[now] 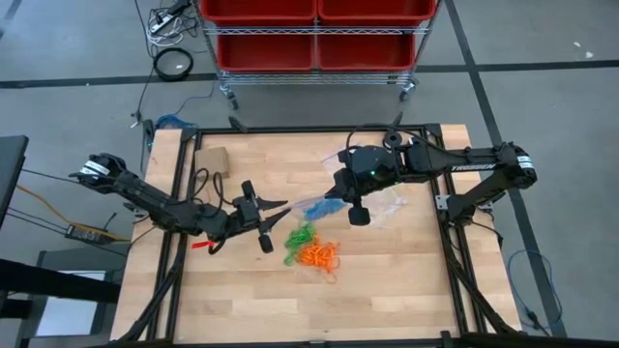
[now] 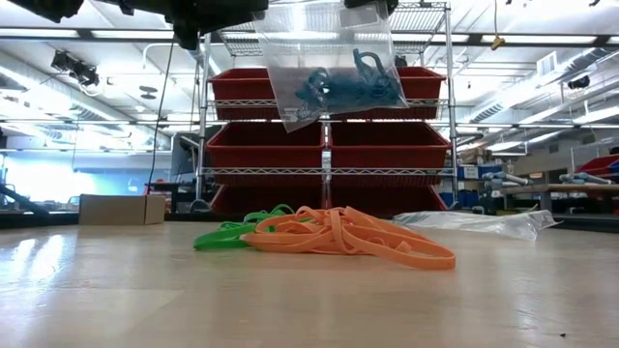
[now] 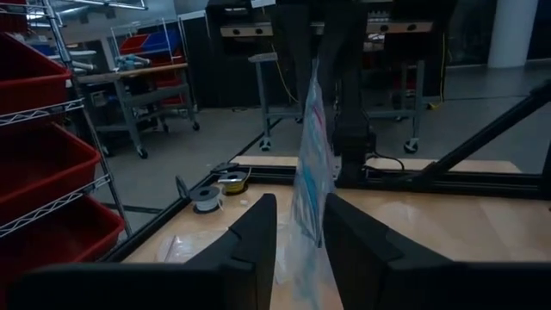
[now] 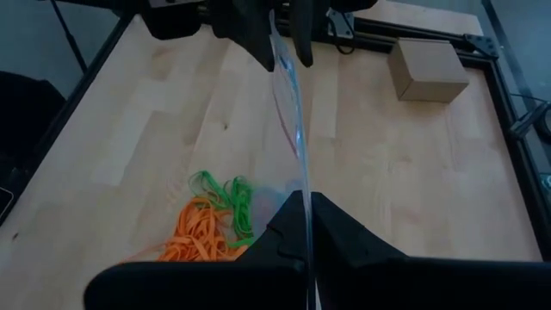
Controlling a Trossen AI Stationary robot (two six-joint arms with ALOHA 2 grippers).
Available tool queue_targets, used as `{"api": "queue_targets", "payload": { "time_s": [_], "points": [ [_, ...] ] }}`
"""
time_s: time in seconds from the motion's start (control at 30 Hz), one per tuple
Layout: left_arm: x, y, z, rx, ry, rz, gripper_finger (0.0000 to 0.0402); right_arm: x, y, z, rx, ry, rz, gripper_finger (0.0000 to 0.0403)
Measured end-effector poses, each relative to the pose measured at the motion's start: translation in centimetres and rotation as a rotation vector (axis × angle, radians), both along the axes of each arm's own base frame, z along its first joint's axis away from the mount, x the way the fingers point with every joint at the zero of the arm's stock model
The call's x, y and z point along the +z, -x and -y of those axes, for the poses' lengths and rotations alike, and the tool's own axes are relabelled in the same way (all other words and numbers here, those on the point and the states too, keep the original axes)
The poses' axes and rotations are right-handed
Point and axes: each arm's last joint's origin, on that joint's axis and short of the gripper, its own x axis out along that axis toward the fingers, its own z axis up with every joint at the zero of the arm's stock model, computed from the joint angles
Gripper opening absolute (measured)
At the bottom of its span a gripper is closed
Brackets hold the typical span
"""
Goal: Sort rubber bands
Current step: Close the top left transparent zip bag
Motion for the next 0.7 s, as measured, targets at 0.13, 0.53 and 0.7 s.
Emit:
{"api": "queue_targets", "payload": {
  "time_s": [0.13,0.53,0.7],
  "points": [
    [-0.05,-0.04,0.01,0.0,0.001,0.0,0.0101,0.07,-0.05,0.01,0.0,0.0,0.009,0.0],
    [0.14,-0.04,-0.01,0.013,-0.029,0.007,0.0034,0.06,-0.05,0.01,-0.006,-0.008,0.008,0.0],
    [0.03,-0.05,0.01,0.009,-0.044,-0.009,0.0007,0.07,-0.05,0.01,-0.006,-0.009,0.008,0.0]
  ]
}}
